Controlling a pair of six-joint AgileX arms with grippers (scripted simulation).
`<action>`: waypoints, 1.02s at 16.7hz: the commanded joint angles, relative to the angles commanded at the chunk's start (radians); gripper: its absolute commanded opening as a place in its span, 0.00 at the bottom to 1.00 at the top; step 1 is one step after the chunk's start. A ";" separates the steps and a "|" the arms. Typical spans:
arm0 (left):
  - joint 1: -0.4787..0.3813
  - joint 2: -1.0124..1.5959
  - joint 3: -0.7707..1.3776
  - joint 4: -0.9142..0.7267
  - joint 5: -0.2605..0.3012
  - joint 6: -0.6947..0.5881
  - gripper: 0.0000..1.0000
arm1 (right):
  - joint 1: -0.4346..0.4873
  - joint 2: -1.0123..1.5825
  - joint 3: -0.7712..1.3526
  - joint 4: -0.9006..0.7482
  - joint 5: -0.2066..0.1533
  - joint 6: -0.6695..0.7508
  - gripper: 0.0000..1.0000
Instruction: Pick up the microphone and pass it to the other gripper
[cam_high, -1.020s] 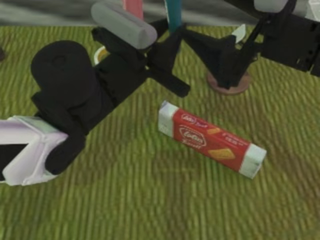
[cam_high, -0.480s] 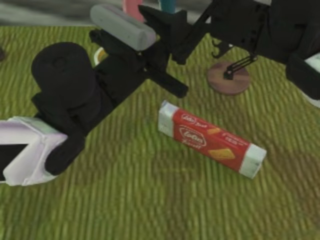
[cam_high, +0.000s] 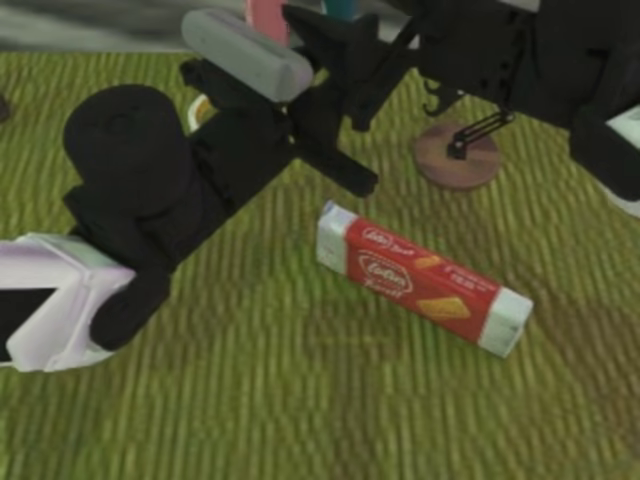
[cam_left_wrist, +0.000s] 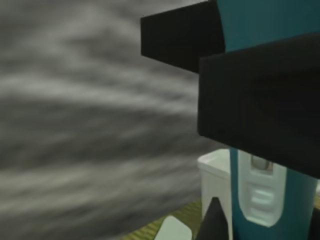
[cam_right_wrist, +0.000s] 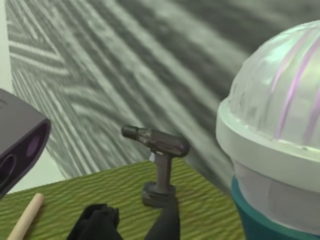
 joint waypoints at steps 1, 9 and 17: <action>0.000 0.000 0.000 0.000 0.000 0.000 0.00 | 0.000 0.000 0.000 0.000 0.000 0.000 0.40; 0.000 0.000 0.000 0.000 0.000 0.000 0.00 | 0.000 0.000 0.000 0.000 0.000 0.000 0.00; 0.000 0.000 0.000 0.000 0.000 0.000 0.15 | 0.000 0.000 0.000 0.000 0.000 0.000 0.00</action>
